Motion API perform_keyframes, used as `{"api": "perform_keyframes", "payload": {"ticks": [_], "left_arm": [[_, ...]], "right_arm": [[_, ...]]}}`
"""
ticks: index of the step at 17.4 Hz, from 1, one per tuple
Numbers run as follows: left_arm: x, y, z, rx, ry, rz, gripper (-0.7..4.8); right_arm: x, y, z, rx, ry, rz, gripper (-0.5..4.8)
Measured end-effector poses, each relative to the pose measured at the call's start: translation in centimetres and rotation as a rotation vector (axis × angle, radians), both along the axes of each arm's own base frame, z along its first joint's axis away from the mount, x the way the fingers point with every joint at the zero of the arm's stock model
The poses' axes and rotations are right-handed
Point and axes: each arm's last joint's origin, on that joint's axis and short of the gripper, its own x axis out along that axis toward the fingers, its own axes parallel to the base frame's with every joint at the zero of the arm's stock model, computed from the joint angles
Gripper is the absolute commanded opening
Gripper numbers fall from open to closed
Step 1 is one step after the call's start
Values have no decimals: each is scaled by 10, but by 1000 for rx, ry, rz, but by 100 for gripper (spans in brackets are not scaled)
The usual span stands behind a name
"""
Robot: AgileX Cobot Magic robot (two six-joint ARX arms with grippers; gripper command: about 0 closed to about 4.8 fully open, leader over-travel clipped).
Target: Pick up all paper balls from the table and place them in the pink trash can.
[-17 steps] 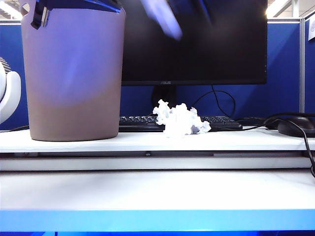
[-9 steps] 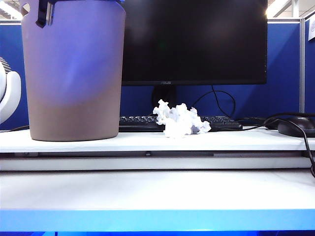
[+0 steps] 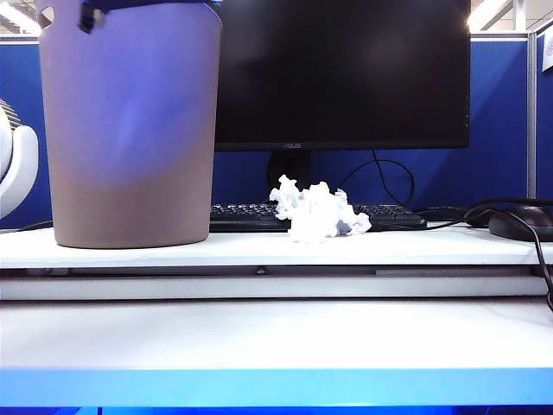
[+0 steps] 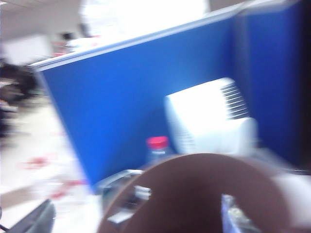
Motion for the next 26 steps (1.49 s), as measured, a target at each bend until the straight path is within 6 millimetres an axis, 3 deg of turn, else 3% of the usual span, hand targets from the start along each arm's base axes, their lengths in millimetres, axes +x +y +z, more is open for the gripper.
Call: {"api": "perform_keyframes", "payload": {"ticks": [1, 2, 3, 6, 8, 10, 12, 16, 21, 22, 24, 26], "left_arm": [[3, -7, -3, 6, -17, 4, 254], [6, -18, -7, 8, -31, -10, 385], [9, -42, -17, 14, -56, -47, 436], [13, -80, -42, 104, -105, 74, 469], [28, -103, -77, 227, -158, 256, 469], [47, -118, -109, 289, -219, 418, 469], [56, -127, -135, 301, -219, 437, 467], [63, -132, -162, 326, -183, 470, 402], [68, -134, -173, 325, -209, 557, 402], [69, -135, -174, 318, -215, 568, 364], [71, -136, -178, 317, -230, 601, 139], [71, -135, -179, 320, -229, 602, -8]], "right_arm": [[-4, -21, 11, -26, -10, -71, 479], [-9, -42, 18, -73, -1, -175, 479], [-18, -81, 21, -197, 54, -388, 479], [-43, -124, 24, -364, 110, -536, 479], [-66, -141, 24, -510, 141, -604, 479], [-74, -145, 12, -629, 221, -596, 479], [-81, -144, 14, -640, 227, -583, 479], [-90, -147, 16, -646, 236, -580, 479], [-98, -148, 18, -633, 243, -545, 479], [-98, -148, 18, -632, 247, -537, 479], [-98, -147, 18, -630, 247, -533, 479], [-98, -147, 18, -630, 247, -533, 479]]}}
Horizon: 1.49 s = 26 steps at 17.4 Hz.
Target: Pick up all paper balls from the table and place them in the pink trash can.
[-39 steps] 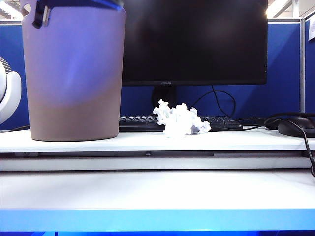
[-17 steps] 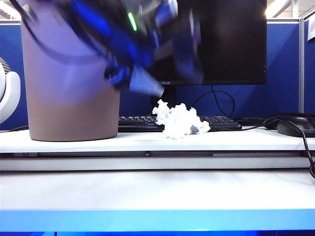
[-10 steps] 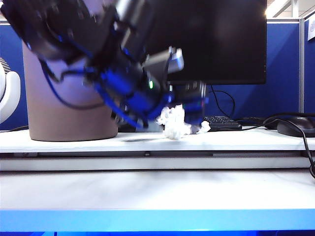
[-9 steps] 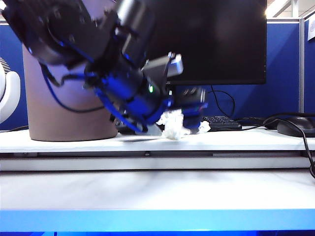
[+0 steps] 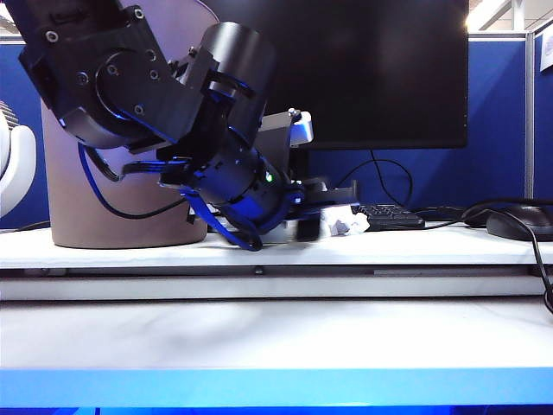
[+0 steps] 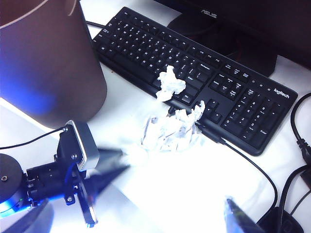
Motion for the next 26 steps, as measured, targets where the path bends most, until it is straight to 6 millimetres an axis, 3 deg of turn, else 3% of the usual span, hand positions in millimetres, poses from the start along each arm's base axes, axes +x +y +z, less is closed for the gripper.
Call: {"api": "perform_keyframes", "payload": {"ticks": [4, 6, 8, 11, 13, 16, 17, 19, 22, 24, 26], "left_arm": [[-2, -2, 4, -38, 20, -81, -5], [-6, -1, 29, -111, -12, -159, -5], [-16, 7, 81, -207, -105, -240, -6], [-37, 29, 140, -211, -210, -284, -6], [-63, 57, 191, -220, -330, -286, -6], [-93, 96, 242, -203, -512, -134, -6], [-102, 113, 260, -92, -578, 32, -6], [-95, 129, 261, 111, -594, 209, -6], [-51, 157, 236, 238, -450, 340, 15], [-41, 165, 231, 230, -435, 299, 139], [-41, 164, 233, 209, -454, 258, 217]], "right_arm": [[0, 0, 0, 1, 0, 2, 479], [0, 0, 0, 1, 0, 2, 479], [0, 0, 0, 1, 0, 2, 479], [-3, -1, 2, 3, -7, 1, 479], [-13, -4, 9, 3, -47, -7, 479], [-17, -5, 14, 8, -86, -7, 479], [-16, -4, 13, 16, -81, 6, 479], [-17, -3, 14, 55, -72, 64, 479], [-14, 2, 14, 135, -66, 180, 479], [-8, 4, 10, 133, -48, 181, 479], [13, 9, -3, 123, 11, 179, 479]]}}
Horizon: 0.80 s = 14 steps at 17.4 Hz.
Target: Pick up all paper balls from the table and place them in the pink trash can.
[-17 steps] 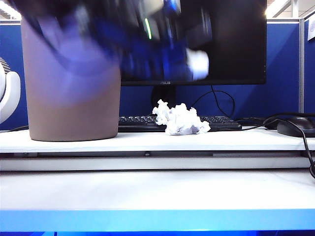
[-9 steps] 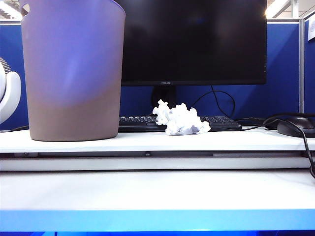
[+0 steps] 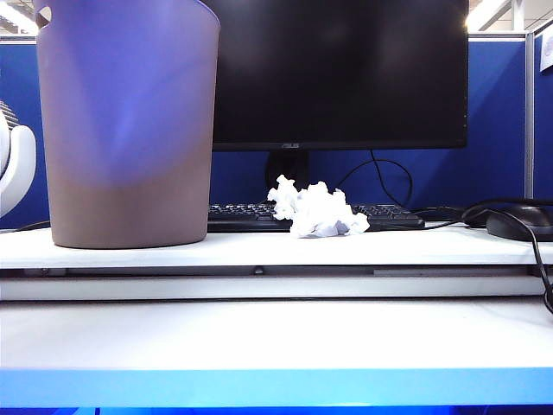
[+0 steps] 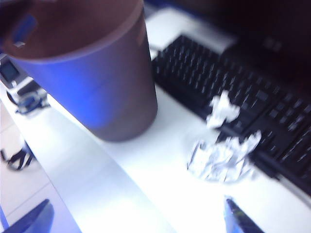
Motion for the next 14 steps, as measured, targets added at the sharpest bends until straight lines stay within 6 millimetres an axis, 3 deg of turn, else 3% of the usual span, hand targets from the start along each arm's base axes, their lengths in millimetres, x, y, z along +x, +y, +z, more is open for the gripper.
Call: {"api": "perform_keyframes", "payload": {"ticks": [2, 4, 6, 9, 11, 14], "left_arm": [[0, 0, 0, 2, -1, -41, 220], [0, -2, 0, 1, 0, -59, 220], [0, -1, 0, -13, 3, -60, 220], [-1, -4, 1, -22, -2, -140, 220], [-1, -4, 4, -40, -34, -151, 220], [-1, -4, 5, -60, -41, -152, 220]], "right_arm": [[49, 12, -40, -51, 126, 12, 479], [80, 20, -69, -76, 190, 17, 479], [126, 31, -124, -135, 281, 0, 479], [152, 39, -163, -166, 327, -6, 479], [158, 48, -173, -168, 322, 11, 479], [156, 79, -185, -193, 300, 67, 479]]}}
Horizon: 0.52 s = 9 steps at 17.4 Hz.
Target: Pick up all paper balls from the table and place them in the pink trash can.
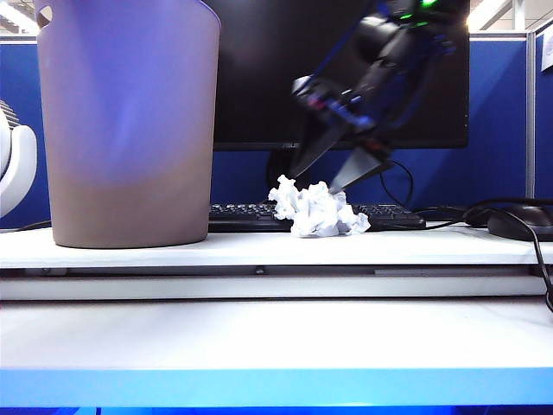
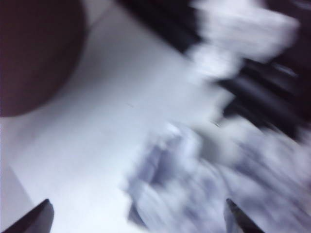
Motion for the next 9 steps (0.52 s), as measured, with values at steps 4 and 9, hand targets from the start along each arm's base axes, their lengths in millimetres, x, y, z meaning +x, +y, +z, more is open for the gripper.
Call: {"api": "perform_keyframes", "payload": {"ticks": [4, 9], "left_arm": [[0, 0, 0, -2, 1, 0, 220], [-3, 2, 3, -9, -11, 0, 220]], "right_arm": [[3, 20, -16, -139, -55, -47, 479], [8, 21, -31, -167, -16, -64, -14]]}}
